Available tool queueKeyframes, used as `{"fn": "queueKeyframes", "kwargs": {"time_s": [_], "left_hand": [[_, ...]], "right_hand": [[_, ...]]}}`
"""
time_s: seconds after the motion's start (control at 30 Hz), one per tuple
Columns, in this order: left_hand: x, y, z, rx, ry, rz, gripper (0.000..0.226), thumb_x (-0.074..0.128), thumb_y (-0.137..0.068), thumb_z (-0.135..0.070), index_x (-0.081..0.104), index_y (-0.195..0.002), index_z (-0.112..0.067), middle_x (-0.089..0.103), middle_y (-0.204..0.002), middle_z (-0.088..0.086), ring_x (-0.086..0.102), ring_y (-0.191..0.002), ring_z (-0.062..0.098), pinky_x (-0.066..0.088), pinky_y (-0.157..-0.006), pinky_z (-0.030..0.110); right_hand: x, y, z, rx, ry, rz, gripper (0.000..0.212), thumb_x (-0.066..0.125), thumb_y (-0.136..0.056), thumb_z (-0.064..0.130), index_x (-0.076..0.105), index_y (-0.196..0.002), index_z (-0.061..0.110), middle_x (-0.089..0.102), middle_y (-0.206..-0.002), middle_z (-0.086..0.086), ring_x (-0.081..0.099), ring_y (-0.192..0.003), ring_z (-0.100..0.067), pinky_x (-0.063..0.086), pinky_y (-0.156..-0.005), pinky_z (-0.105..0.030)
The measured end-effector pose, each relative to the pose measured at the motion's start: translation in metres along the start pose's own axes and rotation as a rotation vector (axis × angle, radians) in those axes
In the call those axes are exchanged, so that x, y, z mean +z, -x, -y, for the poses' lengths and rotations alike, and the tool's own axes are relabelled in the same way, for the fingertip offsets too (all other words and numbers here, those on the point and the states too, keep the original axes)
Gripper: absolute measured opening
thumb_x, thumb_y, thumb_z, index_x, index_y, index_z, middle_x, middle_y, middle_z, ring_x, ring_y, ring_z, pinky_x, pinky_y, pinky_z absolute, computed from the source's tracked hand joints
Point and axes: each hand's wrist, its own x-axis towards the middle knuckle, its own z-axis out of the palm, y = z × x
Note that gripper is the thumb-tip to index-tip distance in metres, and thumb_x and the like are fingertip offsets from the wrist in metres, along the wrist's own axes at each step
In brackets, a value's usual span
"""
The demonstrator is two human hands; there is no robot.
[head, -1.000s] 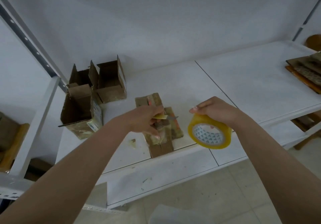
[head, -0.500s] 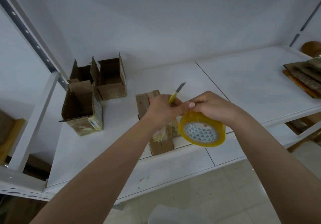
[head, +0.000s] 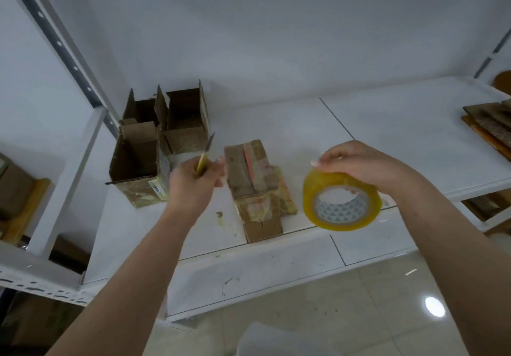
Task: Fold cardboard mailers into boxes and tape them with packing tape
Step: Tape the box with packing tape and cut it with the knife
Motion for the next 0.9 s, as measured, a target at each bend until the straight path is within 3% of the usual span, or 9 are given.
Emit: {"fn": "queueKeyframes", "kwargs": {"time_s": [0.1,0.3,0.6,0.7,0.9], "left_hand": [[-0.001,0.017,0.027,-0.074,-0.058,0.001,0.03,0.06,-0.093,-0.039,0.064,-0.069,-0.02,0.065,-0.057,-0.011,0.06,-0.055,0.0,0.039,-0.06,0.025],[0.007,0.026,0.052,-0.116,-0.012,-0.085,0.032,0.06,-0.093,-0.038,0.065,-0.066,-0.021,0.066,-0.059,-0.009,0.058,-0.055,0.003,0.042,-0.06,0.027],[0.031,0.027,0.074,-0.214,0.0,-0.064,0.035,0.057,-0.094,-0.042,0.065,-0.068,-0.02,0.065,-0.057,-0.01,0.062,-0.063,0.012,0.045,-0.062,0.029],[0.046,0.031,0.077,-0.26,0.06,-0.016,0.04,0.053,-0.096,-0.043,0.063,-0.067,-0.018,0.061,-0.052,-0.013,0.054,-0.05,-0.002,0.041,-0.061,0.028],[0.056,0.032,0.076,-0.476,0.266,0.082,0.053,0.049,-0.091,-0.059,0.055,-0.061,-0.017,0.051,-0.051,-0.003,0.041,-0.043,0.007,0.033,-0.05,0.026]], "right_hand": [[0.008,-0.008,-0.001,0.041,0.348,-0.009,0.036,0.07,-0.074,0.062,0.071,-0.075,0.026,0.07,-0.079,0.004,0.067,-0.075,-0.014,0.054,-0.076,-0.037],[0.012,-0.02,0.008,0.036,0.486,0.001,0.041,0.063,-0.072,0.072,0.069,-0.073,0.032,0.065,-0.077,0.014,0.061,-0.079,-0.007,0.046,-0.074,-0.032],[0.026,-0.047,-0.009,0.075,0.732,-0.034,0.048,0.058,-0.069,0.08,0.067,-0.073,0.033,0.063,-0.078,0.017,0.056,-0.075,-0.004,0.032,-0.059,-0.025],[0.042,-0.054,-0.019,0.113,0.807,0.008,0.045,0.057,-0.073,0.076,0.065,-0.075,0.032,0.062,-0.078,0.015,0.054,-0.073,-0.005,0.03,-0.057,-0.024],[0.069,-0.063,-0.014,0.062,0.892,0.053,0.029,0.057,-0.076,0.056,0.063,-0.075,0.027,0.062,-0.075,0.01,0.056,-0.069,-0.009,0.031,-0.055,-0.024]]}}
